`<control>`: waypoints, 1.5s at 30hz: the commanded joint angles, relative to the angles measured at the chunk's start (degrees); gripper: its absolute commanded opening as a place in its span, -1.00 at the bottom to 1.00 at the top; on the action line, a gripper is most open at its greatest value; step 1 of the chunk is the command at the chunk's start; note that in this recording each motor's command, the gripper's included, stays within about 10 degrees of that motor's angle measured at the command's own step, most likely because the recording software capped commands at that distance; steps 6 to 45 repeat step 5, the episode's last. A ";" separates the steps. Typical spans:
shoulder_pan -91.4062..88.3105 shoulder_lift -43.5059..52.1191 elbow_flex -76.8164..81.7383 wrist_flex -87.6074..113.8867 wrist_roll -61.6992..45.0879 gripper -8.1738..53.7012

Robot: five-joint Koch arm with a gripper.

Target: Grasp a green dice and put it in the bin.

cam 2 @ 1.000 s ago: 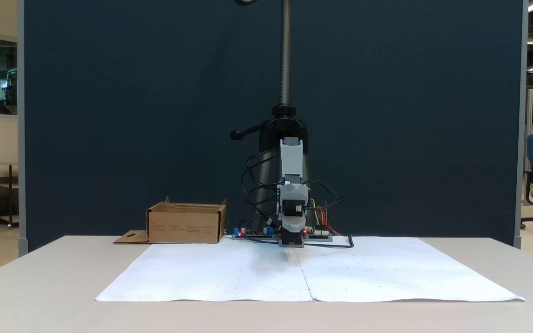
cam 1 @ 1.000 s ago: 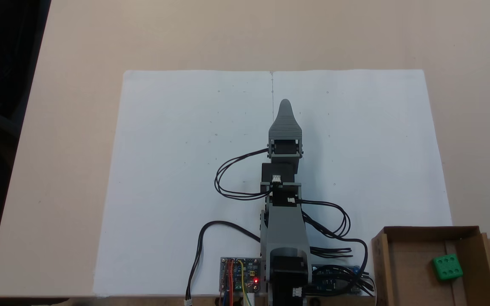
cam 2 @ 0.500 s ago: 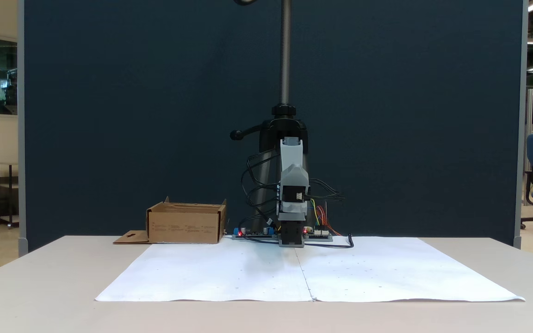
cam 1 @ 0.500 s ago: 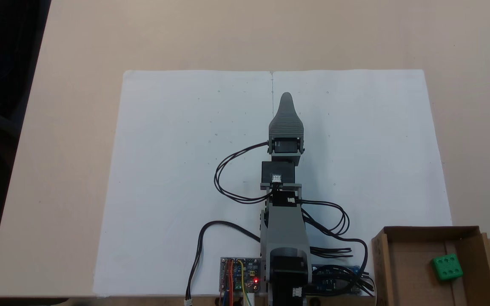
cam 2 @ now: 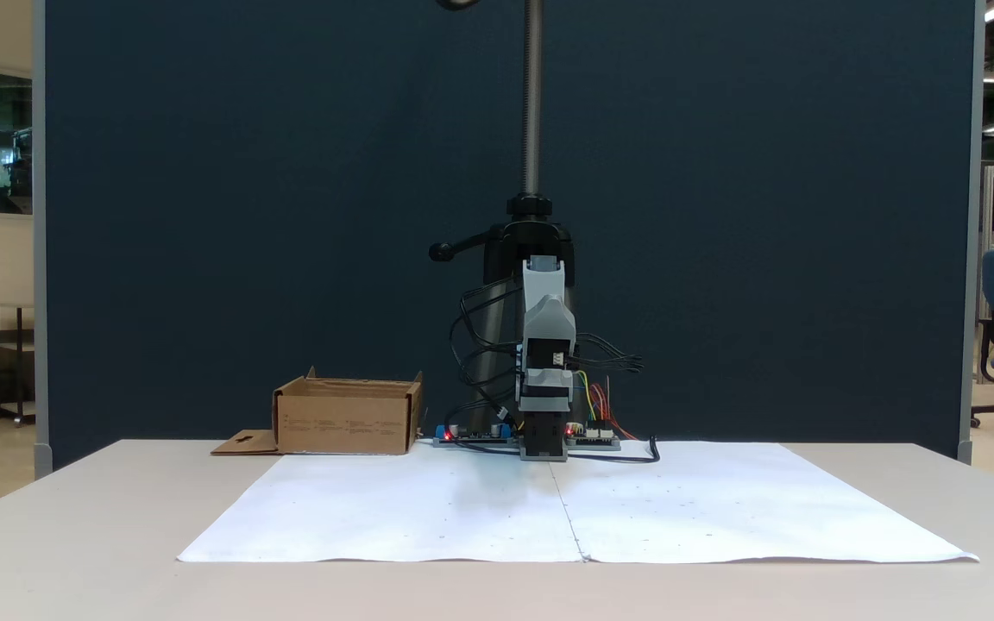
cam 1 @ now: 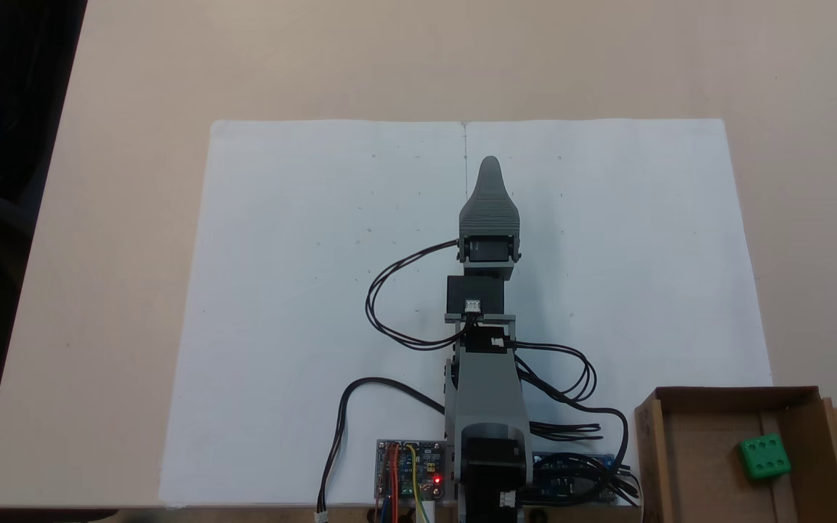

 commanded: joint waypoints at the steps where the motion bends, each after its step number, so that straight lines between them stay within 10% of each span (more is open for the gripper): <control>1: -0.26 6.24 4.22 -7.29 -3.43 0.71; 45: -0.18 6.24 4.22 -7.29 -3.43 0.71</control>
